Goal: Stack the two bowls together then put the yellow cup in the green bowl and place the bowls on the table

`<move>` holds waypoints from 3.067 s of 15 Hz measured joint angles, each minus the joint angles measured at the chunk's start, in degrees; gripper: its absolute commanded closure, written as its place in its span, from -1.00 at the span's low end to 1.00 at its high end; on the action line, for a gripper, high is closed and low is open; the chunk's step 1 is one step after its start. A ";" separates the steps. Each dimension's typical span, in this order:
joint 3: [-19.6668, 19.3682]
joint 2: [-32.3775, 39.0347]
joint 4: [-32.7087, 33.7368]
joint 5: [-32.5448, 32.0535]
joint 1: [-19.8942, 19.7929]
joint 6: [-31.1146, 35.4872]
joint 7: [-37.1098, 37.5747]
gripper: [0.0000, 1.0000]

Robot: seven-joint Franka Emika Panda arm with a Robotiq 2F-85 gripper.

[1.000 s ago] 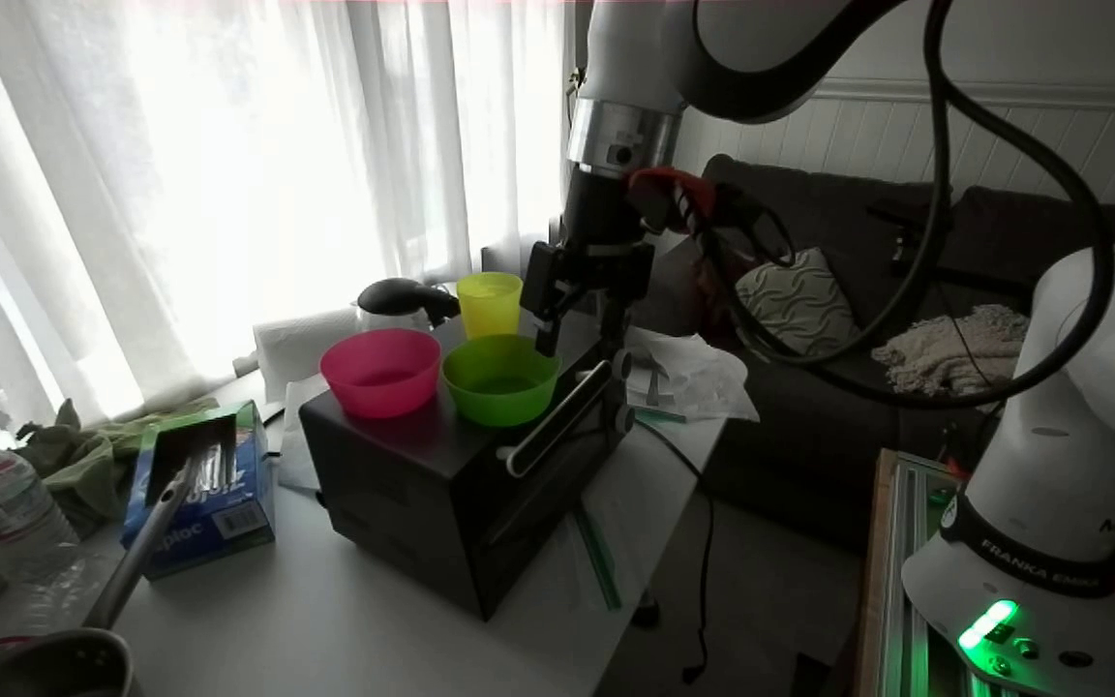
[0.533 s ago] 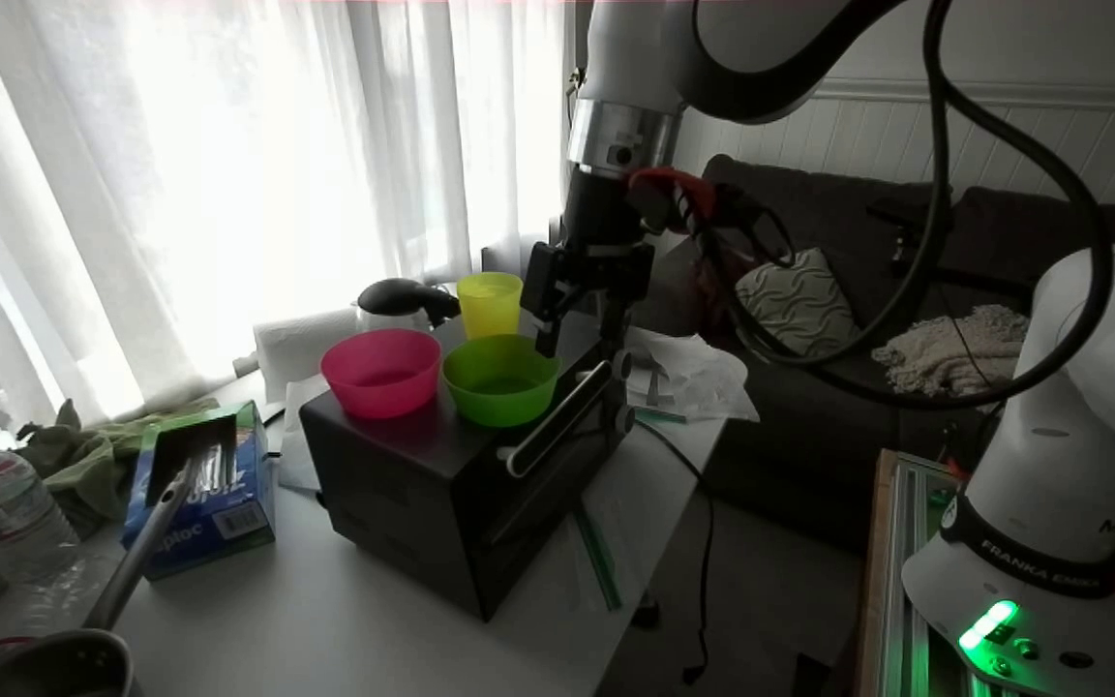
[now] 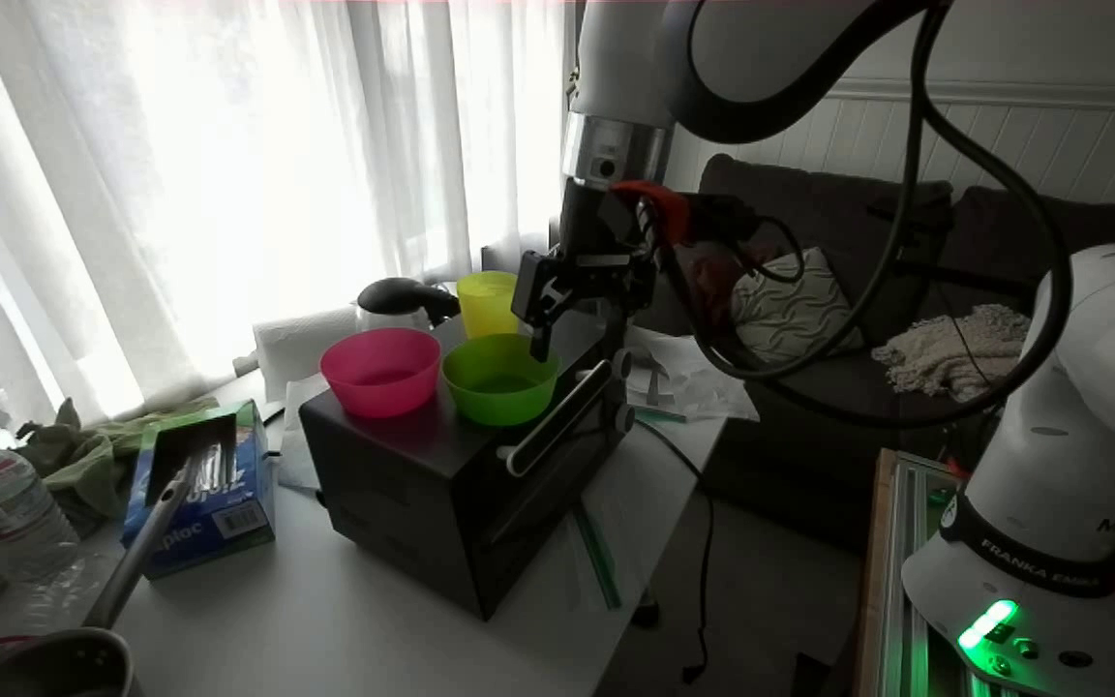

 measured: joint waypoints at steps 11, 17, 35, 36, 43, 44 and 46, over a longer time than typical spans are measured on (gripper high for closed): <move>-0.10 2.28 0.64 0.01 -0.04 0.54 3.52 0.47; -0.52 2.96 0.89 0.08 -0.04 1.42 3.54 0.99; -1.66 1.93 3.17 6.80 5.20 9.60 -5.53 0.91; -1.39 1.99 3.60 6.80 5.20 9.65 -5.17 0.91; 1.94 4.93 6.99 3.58 4.02 9.83 4.17 0.93; 2.20 5.60 7.70 2.67 3.79 9.99 5.84 0.93; 2.45 6.92 9.32 0.55 3.35 10.37 9.12 0.93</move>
